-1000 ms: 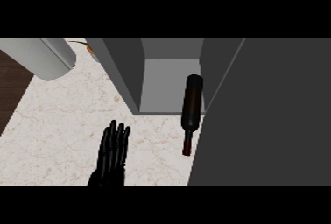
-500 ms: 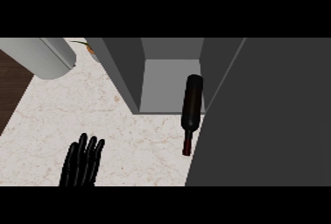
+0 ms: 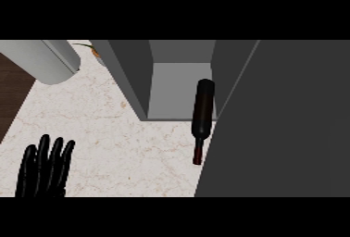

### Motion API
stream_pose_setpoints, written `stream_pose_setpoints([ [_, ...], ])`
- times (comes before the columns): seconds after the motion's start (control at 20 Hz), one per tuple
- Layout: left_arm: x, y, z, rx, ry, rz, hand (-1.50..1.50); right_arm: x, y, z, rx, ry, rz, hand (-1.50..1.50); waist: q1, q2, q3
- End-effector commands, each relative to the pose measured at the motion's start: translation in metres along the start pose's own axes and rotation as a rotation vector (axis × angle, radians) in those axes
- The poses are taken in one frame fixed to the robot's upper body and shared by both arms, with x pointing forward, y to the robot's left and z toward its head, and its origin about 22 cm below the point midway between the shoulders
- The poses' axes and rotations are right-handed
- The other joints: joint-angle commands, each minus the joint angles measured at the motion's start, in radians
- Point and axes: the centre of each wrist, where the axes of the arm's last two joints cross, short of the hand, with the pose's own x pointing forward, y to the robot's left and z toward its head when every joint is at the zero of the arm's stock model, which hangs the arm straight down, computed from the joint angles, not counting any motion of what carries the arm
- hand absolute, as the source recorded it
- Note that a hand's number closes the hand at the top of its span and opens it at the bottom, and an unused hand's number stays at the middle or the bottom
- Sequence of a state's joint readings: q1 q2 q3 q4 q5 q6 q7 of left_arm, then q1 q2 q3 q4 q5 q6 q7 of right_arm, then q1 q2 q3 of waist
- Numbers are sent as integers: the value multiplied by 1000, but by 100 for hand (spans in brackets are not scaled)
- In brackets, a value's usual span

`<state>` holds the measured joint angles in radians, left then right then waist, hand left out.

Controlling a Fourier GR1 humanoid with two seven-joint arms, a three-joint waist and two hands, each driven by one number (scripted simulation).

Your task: Pick up the wine, place it into the cabinet and close the cabinet

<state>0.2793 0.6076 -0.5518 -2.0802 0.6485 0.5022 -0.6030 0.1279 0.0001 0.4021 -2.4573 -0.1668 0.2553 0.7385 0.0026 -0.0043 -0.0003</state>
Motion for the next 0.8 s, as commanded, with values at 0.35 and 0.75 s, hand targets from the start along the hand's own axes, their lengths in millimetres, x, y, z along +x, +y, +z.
stream_pose_setpoints([
  [0.35, 40, 57, -13, 24, 1, -36, -150, 32, 52, 18, 256, -112, -4, 150, 4, -6, -2],
  [0.75, 44, 82, -14, 13, 12, -37, -150, 22, 85, 0, 254, -92, -46, 150, 8, -7, -3],
])
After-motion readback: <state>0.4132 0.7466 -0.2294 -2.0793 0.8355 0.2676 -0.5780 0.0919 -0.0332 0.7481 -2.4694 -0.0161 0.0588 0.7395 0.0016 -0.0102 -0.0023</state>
